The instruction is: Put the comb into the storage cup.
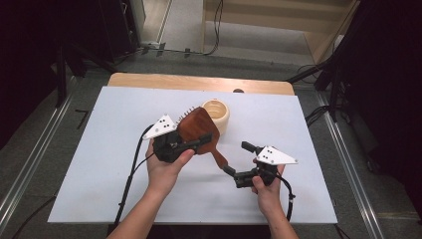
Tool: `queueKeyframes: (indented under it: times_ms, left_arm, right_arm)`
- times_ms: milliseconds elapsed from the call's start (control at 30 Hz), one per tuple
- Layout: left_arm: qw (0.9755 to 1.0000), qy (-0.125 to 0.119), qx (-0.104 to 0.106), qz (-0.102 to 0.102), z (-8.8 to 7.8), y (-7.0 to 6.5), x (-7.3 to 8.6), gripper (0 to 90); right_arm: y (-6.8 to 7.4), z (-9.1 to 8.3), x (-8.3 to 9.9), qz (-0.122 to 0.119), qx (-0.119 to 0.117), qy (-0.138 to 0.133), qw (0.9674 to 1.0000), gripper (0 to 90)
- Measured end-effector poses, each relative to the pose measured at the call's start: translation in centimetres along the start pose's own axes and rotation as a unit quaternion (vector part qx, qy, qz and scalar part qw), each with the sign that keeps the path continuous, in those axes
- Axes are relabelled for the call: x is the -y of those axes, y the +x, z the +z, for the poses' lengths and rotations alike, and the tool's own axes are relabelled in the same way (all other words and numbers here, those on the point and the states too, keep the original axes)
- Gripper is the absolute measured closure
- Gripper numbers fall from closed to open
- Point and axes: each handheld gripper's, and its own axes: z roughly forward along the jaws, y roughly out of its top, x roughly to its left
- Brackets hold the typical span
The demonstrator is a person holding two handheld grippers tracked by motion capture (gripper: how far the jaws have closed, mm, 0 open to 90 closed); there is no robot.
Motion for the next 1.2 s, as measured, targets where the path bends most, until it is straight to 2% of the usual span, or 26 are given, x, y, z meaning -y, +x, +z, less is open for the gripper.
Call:
queueKeyframes:
  times_ms: [200, 367, 633, 967, 1067, 1200]
  left_arm:
    - [1.0, -0.007, -0.006, -0.001, -0.3, 0.6, -0.4, 56.5]
    - [0.9999, -0.013, -0.01, -0.006, -0.5, 1.0, -0.8, 56.4]
    - [0.9998, -0.015, -0.016, -0.001, -0.6, 1.5, -1.4, 56.4]
    - [0.9996, -0.021, -0.021, -0.002, -0.9, 2.2, -2.0, 56.4]
    - [0.9996, -0.02, -0.015, -0.008, -1.0, 2.5, -2.2, 56.4]
    - [0.9996, -0.021, -0.019, -0.004, -1.1, 2.7, -2.6, 56.4]
  right_arm:
    - [-1.1, -1.1, 0.8, 0.005, 0.013, -0.003, 0.9999, 0.0]
    - [-1.6, -1.7, 1.4, 0.0, 0.033, 0.003, 0.9995, 0.0]
    - [-2.6, -3.4, 2.3, -0.006, 0.04, 0.003, 0.9992, 0.0]
    - [-3.8, -5.5, 3.3, -0.004, 0.067, 0.005, 0.9977, 0.0]
    - [-4.0, -6.1, 3.5, 0.0, 0.073, 0.005, 0.9973, 0.0]
    - [-4.4, -7.0, 3.8, 0.0, 0.08, 0.004, 0.9968, 0.0]
